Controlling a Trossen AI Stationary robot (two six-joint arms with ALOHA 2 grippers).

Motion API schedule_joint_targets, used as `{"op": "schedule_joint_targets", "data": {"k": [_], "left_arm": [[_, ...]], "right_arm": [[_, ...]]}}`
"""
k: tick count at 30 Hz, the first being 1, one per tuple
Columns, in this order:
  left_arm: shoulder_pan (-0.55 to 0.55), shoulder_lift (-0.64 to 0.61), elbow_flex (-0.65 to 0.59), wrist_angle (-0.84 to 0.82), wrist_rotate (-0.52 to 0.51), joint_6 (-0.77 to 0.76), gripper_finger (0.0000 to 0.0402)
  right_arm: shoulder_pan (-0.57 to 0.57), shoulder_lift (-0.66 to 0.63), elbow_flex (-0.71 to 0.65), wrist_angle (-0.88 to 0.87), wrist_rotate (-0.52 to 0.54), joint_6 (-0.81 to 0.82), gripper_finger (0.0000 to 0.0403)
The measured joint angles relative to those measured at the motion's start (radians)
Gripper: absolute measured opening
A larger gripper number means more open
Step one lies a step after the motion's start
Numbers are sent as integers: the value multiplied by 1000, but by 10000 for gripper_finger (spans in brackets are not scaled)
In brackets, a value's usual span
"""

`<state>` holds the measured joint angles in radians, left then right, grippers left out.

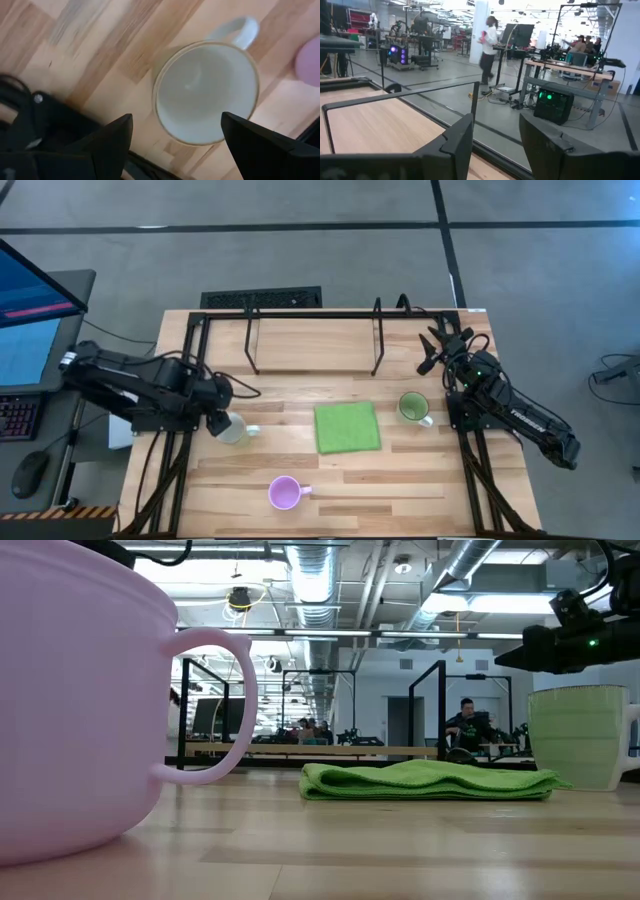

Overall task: Stack small to large cups/mugs on shelf
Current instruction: Put the light green mug on the shelf

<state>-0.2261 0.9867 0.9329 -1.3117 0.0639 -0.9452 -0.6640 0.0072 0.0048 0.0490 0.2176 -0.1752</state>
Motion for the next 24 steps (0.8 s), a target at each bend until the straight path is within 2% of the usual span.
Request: {"op": "schedule_joint_targets", "data": {"k": [5, 15, 24], "left_arm": [[-27, 22, 0, -47, -25, -111, 295], [-76, 103, -1, -37, -70, -243, 295], [-81, 224, -1, -2, -69, -248, 295]], "right_arm": [[0, 0, 0, 0, 0, 26, 184], [1, 0, 0, 0, 0, 15, 184], [1, 0, 0, 0, 0, 10, 184]]}}
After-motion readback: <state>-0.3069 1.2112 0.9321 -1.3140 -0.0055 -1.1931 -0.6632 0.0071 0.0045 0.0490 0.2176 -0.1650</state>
